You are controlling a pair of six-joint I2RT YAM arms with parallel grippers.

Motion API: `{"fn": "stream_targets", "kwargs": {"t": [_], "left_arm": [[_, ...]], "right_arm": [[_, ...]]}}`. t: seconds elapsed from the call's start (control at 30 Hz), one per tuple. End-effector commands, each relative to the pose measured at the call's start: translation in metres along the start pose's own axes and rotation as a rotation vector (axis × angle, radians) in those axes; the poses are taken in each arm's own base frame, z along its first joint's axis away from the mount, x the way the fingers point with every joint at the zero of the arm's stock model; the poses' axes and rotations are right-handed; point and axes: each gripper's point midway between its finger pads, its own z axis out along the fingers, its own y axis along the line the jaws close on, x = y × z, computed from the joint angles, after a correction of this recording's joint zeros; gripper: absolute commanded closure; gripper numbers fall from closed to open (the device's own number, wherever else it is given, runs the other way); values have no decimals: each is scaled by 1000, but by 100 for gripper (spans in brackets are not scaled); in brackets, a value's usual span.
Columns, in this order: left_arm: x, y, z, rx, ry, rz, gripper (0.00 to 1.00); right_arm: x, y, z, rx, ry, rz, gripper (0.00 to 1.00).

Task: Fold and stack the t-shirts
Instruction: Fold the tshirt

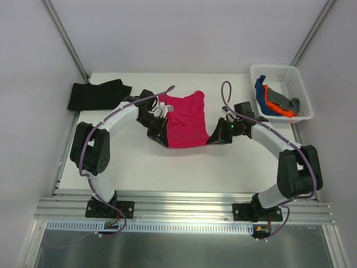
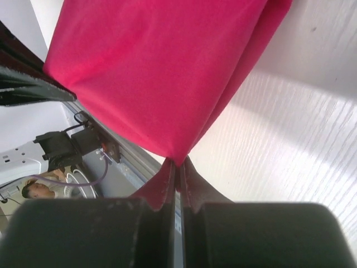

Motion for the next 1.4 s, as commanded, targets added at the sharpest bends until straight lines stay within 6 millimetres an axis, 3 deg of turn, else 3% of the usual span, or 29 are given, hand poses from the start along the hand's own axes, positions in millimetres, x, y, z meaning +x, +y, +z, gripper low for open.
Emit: {"fn": "stream_targets", "kwargs": {"t": [0.0,0.2,0.4,0.63,0.93,1.2,1.3,1.37], "left_arm": [[25,-13,-13,-37,12,78,100],[45,-15,-23,-63,-2,105,100],[27,-16,-28,-84,-30,135,100],[-26,-7,-32,-109,-85,149,100],[-89,31,-36,-152,-147,105,100],[-150,38,-61,-185,-271,161,100],[-169,45,-62,-192,-299,173,100],[-178,60,-51,-200,-291,158,100]], "right_arm": [[11,9,-20,-16,-14,-12,100],[17,19,-34,-30,-46,-24,100],[-17,34,-38,-46,-136,-76,99],[-63,44,-24,-52,-173,-119,99],[-114,36,13,-34,-175,-155,100],[-176,61,23,-67,-250,-228,100],[-199,63,31,-67,-287,-251,99],[-208,51,47,-45,-283,-258,100]]}}
